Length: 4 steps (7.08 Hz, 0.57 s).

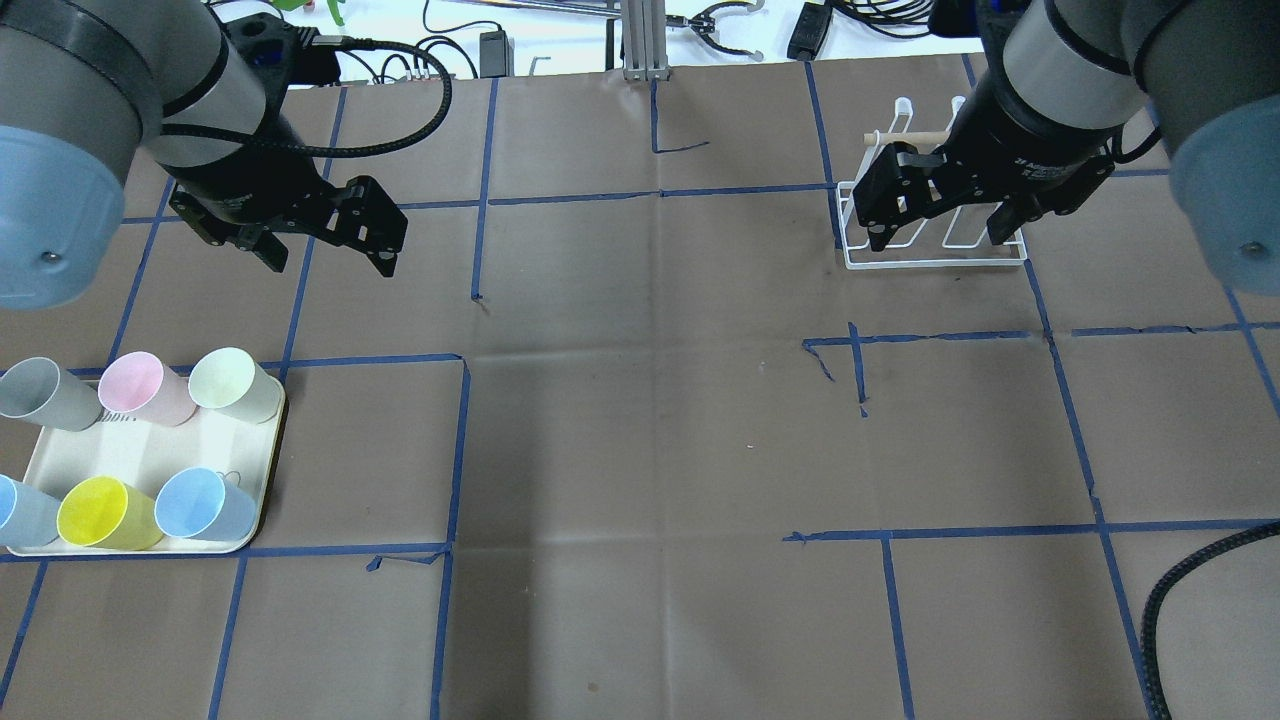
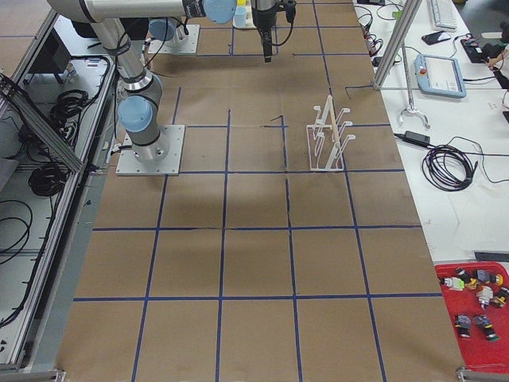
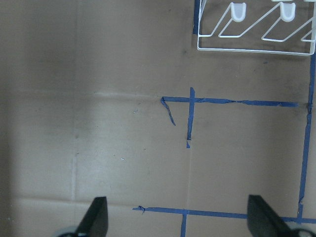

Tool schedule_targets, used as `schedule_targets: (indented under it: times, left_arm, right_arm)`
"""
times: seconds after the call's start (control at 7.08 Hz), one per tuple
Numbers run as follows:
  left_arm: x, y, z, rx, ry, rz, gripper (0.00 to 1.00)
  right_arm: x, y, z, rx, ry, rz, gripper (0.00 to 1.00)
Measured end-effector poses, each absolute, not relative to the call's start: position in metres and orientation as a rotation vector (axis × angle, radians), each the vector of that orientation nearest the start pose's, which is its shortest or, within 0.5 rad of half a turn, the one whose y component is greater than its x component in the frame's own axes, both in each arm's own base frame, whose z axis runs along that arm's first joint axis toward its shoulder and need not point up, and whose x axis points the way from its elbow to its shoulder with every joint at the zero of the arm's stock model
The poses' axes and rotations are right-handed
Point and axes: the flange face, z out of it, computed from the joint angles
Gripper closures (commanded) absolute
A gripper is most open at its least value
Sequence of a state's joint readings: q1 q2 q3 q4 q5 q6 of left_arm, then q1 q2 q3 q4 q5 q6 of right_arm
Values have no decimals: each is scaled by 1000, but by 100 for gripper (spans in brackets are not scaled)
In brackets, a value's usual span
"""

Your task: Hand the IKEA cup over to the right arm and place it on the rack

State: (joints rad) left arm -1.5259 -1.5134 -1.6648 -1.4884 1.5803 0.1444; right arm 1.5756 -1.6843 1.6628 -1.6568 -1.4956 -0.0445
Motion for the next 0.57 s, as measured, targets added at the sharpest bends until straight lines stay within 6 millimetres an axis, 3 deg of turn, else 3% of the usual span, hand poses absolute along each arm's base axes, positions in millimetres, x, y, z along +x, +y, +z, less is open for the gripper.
schedule_targets:
  times: [0.28, 0.57]
  left_arm:
    - [-48, -473, 458, 170, 3126, -9, 1]
    - [21, -456, 436, 170, 3137, 40, 1]
  right_arm:
    - [142, -453, 504, -80, 3063, -164, 0]
    - [142, -453, 504, -79, 3063, -163, 0]
